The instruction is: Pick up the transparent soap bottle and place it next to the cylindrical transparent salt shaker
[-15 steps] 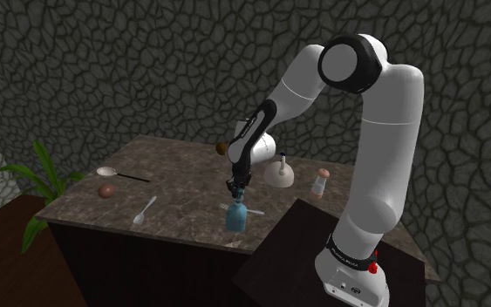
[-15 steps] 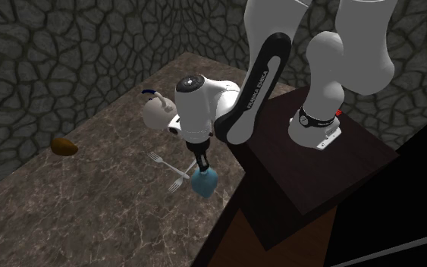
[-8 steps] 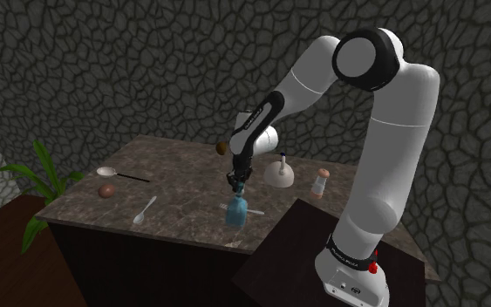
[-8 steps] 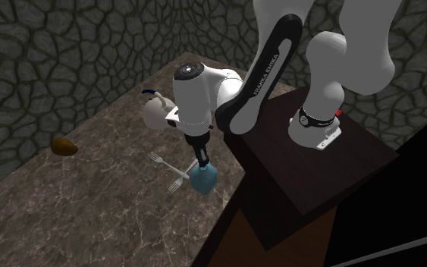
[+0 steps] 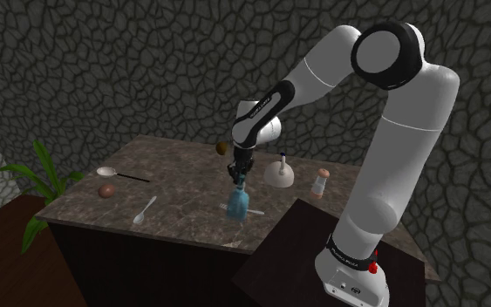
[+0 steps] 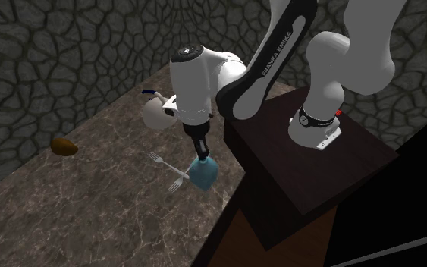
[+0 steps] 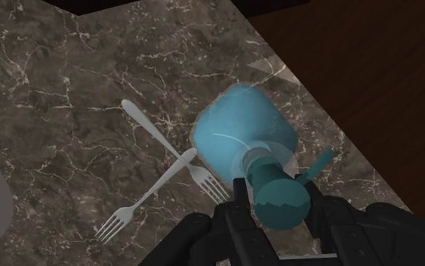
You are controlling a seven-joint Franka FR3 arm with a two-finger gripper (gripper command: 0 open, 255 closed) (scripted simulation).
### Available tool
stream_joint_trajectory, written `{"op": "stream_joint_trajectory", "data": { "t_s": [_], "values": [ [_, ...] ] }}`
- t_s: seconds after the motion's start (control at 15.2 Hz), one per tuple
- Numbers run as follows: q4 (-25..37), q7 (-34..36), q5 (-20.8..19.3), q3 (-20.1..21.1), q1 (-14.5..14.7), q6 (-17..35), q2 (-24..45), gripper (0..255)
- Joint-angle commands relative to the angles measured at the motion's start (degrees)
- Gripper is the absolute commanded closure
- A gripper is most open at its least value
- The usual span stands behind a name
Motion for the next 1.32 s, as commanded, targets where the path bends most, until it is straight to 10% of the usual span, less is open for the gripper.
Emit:
{"op": "stream_joint_trajectory", "data": {
  "t_s": [0.0, 1.25],
  "values": [
    [0.33, 0.40, -0.53, -0.10, -0.03, -1.76, -1.46, 255],
    [5.17, 3.02, -3.43, 0.00, -0.35, -17.42, -12.43, 255]
  ]
}}
